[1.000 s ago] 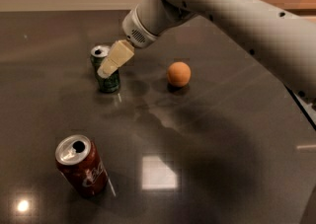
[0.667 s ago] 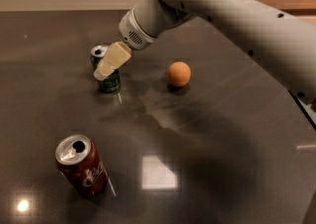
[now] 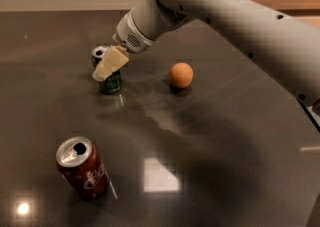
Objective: Knock green can over
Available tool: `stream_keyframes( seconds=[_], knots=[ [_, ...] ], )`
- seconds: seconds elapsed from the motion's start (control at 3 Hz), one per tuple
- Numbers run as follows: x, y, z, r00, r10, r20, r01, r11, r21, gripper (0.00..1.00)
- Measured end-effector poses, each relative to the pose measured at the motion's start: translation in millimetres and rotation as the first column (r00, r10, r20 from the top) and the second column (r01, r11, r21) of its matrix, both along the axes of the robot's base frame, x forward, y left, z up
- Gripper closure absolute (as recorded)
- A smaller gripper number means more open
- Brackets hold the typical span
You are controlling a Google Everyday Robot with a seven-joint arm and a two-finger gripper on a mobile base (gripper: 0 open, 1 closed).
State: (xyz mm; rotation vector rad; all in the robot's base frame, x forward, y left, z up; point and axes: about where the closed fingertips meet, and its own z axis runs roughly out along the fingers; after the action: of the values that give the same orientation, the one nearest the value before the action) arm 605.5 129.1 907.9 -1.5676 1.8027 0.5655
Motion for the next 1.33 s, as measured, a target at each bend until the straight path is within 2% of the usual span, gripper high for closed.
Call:
stream_keyframes(
  seconds=[0.33, 0.67, 1.0, 1.33],
  knots=[
    [-3, 1, -2, 1.0, 0.008, 0.001, -0.008, 1.0, 0.003, 0.42],
    [-7, -3, 6, 0.9999, 0.013, -0.01, -0.013, 0.999, 0.048, 0.65],
    [-20, -25, 29, 0.9997, 0.014, -0.021, -0.012, 0.994, 0.11, 0.88],
    [-39, -59, 54, 0.9998, 0.007, -0.02, -0.006, 0.997, 0.077, 1.0]
  ],
)
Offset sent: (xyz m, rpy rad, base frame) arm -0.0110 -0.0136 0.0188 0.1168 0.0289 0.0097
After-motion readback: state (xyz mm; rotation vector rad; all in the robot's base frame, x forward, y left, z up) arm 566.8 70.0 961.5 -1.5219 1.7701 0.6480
